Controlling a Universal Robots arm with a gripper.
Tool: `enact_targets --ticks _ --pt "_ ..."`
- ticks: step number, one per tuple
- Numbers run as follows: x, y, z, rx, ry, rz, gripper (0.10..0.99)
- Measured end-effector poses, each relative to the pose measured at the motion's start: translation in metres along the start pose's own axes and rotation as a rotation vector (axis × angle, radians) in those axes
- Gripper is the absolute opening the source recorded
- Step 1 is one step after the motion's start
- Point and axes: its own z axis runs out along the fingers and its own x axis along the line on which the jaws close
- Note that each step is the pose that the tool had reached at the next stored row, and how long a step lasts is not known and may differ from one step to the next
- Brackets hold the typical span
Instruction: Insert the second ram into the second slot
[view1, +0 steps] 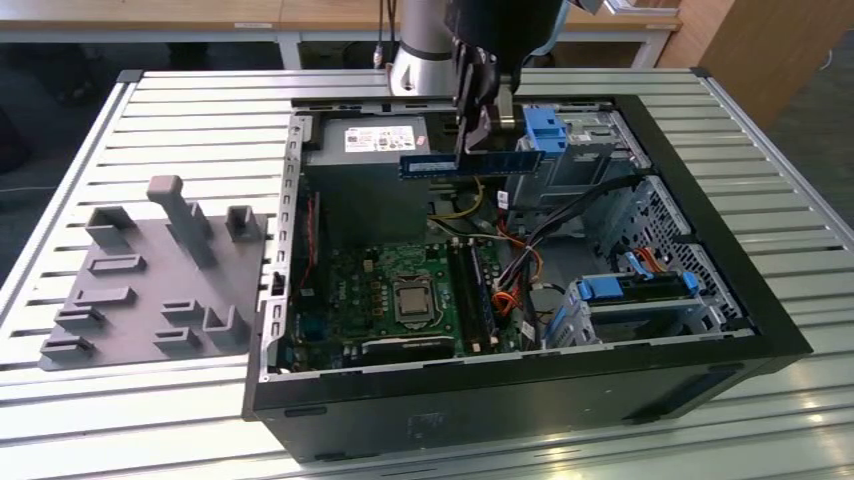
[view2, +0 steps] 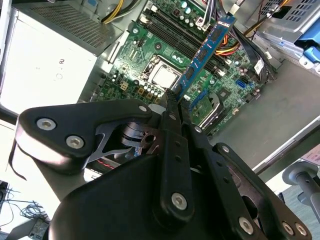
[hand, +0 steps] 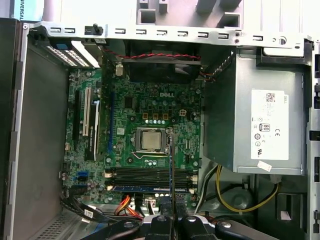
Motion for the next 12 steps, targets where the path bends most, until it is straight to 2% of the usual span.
enact_targets --ticks 12 --pt "0.0032 0.0001 -0.0001 0.0 0.0 0.0 0.137"
